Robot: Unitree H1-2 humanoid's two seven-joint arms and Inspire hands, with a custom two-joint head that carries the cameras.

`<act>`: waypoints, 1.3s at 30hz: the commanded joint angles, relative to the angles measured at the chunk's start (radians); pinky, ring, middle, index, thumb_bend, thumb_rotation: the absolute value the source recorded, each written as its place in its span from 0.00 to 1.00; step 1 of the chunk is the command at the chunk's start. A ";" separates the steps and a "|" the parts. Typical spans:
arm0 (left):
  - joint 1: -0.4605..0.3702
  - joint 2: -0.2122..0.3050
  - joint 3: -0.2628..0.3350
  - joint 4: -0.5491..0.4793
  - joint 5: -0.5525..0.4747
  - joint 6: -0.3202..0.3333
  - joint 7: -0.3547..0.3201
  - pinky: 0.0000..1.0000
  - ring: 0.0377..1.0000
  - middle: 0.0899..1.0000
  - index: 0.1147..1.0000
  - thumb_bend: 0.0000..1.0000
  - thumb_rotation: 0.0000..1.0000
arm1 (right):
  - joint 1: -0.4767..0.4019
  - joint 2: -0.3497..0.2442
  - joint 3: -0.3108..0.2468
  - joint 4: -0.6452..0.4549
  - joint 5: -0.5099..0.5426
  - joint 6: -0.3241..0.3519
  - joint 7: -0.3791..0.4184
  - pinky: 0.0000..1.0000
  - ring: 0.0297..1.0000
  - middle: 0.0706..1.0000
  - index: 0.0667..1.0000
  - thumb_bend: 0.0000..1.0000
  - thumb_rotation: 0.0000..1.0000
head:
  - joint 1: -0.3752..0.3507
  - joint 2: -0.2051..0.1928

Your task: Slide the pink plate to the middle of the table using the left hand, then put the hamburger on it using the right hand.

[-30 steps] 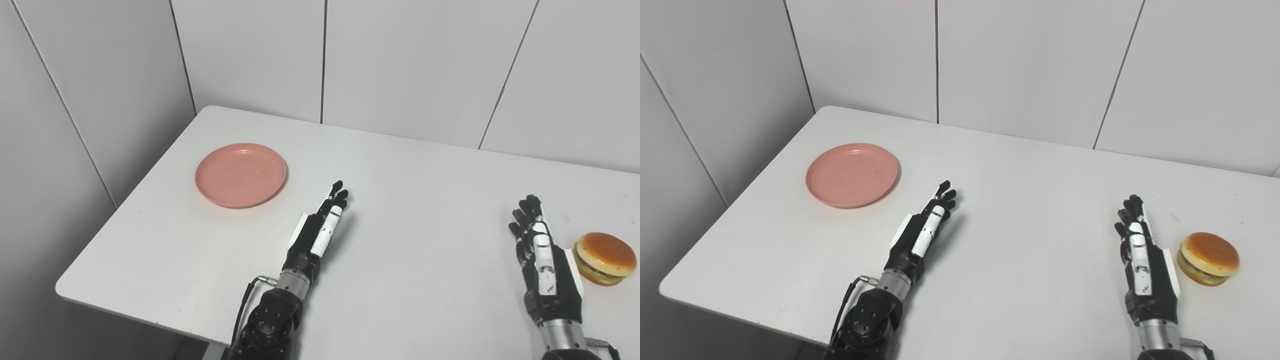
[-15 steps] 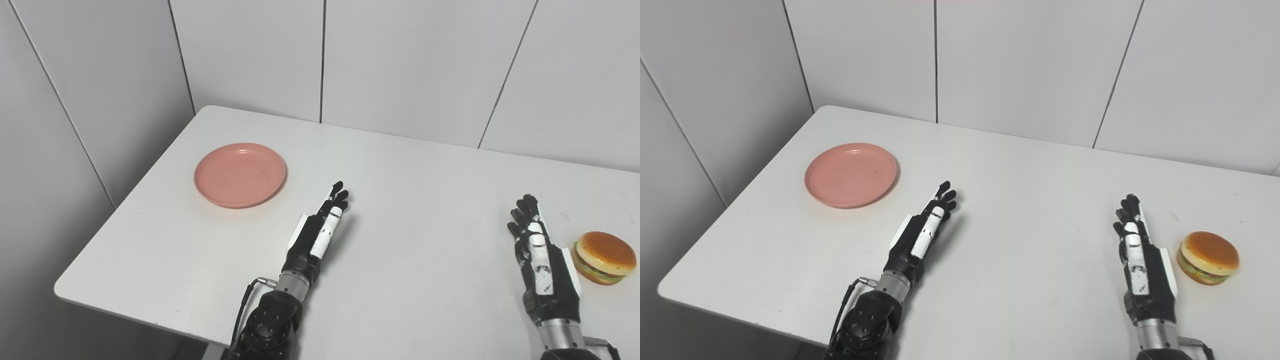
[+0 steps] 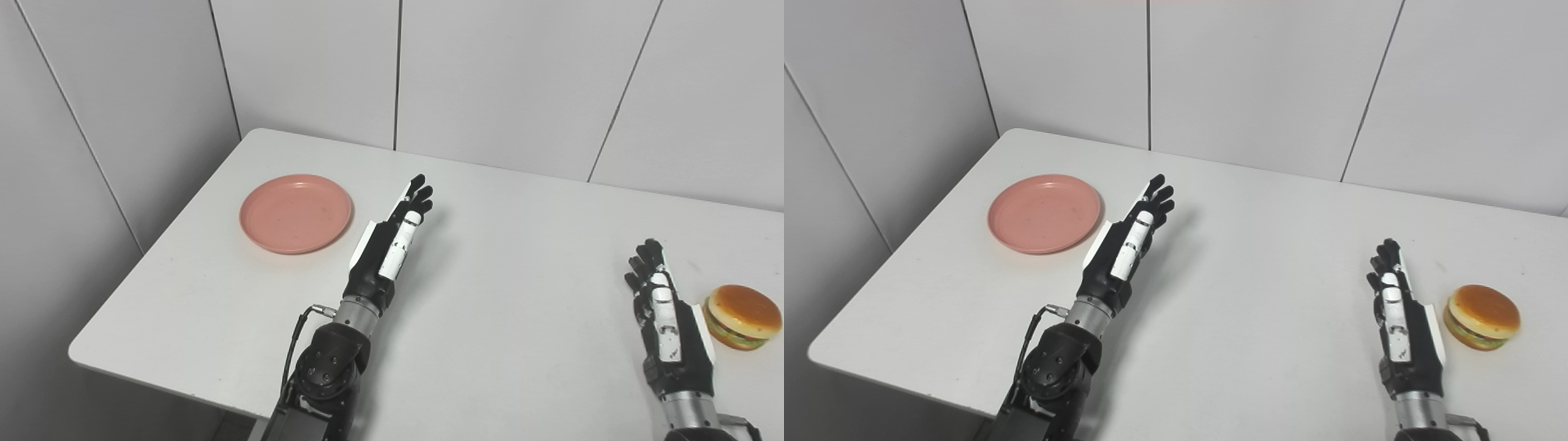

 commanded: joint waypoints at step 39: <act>-0.304 0.303 0.363 0.114 -0.136 0.026 0.054 0.94 0.93 0.92 0.91 0.41 1.00 | 0.054 -0.011 -0.001 0.043 0.031 -0.020 0.017 1.00 1.00 1.00 1.00 0.19 1.00 | 0.019 -0.003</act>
